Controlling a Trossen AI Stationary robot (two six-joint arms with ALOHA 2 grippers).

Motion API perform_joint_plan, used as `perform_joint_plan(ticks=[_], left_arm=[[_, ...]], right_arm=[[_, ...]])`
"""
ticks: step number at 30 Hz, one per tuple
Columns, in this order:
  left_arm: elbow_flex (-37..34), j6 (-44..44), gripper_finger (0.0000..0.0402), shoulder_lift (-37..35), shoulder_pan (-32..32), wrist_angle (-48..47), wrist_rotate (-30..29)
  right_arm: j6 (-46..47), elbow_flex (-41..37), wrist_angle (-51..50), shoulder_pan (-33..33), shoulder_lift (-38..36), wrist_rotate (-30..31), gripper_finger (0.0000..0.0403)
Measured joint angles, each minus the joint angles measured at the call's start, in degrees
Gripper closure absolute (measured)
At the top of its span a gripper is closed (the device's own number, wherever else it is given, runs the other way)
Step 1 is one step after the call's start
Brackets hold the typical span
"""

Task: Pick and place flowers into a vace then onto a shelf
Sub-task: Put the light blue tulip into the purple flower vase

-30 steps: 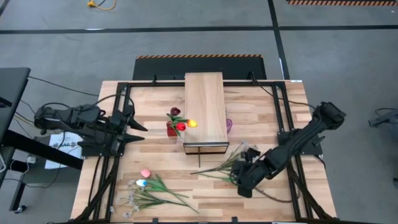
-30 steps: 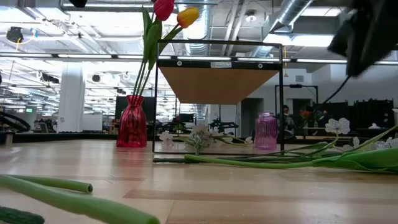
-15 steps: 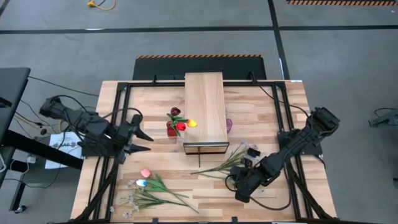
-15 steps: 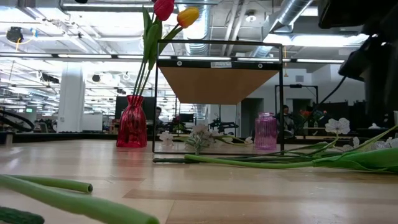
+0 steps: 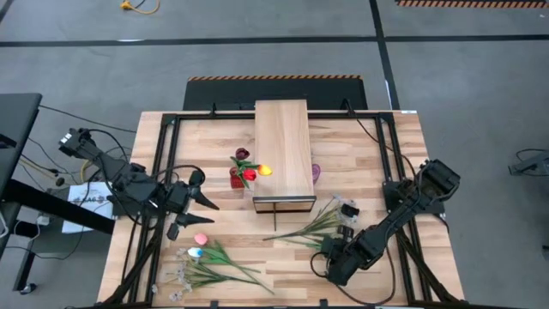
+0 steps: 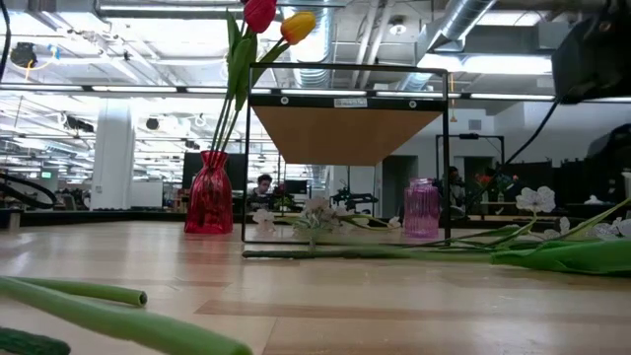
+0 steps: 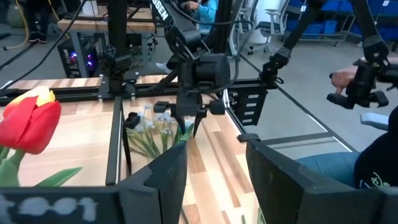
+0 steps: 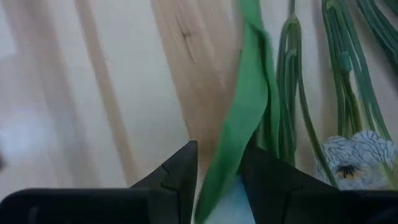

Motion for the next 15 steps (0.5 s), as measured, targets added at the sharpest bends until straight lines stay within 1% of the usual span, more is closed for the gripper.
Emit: perform_joint_plan(ticks=[3,8,11,15], left_arm=[[0.0,-0.2,0.0247,0.6,-0.5,0.7,-0.4],[0.0,-1.2,0.0247,1.7,-1.4,2.0,-0.5],[0.0,-1.5,0.0247,2.4,-2.0,2.9,-0.6],[0.0,-1.4,0.0247,2.3,-2.9,2.9,-1.0]], right_arm=[[0.0,0.2,-0.4,-0.3,1.3,0.4,0.029],[0.0,0.0,-0.9,-0.4,0.7,0.7,0.03],[0.0,-0.1,-1.2,-0.5,-0.2,0.7,0.0319],[0.0,-0.2,-1.6,-0.4,-0.5,1.2,0.0355]])
